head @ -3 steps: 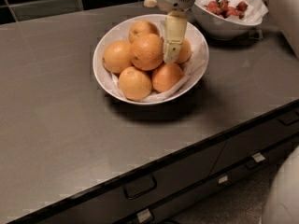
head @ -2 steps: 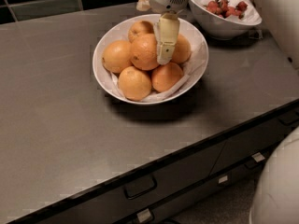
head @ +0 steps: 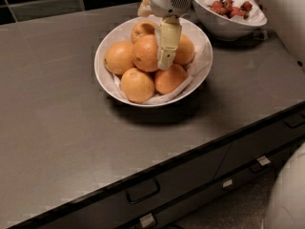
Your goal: Pick orange from white bowl
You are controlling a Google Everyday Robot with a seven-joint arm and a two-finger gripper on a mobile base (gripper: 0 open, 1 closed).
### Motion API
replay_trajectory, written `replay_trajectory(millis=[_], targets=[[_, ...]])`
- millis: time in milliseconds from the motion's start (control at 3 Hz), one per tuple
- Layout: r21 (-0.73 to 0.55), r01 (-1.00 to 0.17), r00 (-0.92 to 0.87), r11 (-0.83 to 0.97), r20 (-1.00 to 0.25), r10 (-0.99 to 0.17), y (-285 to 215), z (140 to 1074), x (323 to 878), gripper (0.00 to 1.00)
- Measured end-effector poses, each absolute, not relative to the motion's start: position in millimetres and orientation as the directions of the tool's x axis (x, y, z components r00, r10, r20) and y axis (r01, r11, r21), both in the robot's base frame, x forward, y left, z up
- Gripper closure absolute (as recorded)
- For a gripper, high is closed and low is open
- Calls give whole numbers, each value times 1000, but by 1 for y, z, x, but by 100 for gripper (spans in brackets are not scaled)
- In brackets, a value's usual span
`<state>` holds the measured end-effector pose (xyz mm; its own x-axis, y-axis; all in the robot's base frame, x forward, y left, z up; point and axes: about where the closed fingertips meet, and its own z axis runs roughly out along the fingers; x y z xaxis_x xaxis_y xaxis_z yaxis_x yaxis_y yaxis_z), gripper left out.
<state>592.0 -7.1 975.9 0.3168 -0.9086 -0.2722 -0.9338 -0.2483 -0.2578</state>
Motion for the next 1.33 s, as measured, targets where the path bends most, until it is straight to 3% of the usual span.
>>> replay_trajectory(millis=[1333], targets=[[-272,-932,317,-242,-281,-906,-2,975,596,25]])
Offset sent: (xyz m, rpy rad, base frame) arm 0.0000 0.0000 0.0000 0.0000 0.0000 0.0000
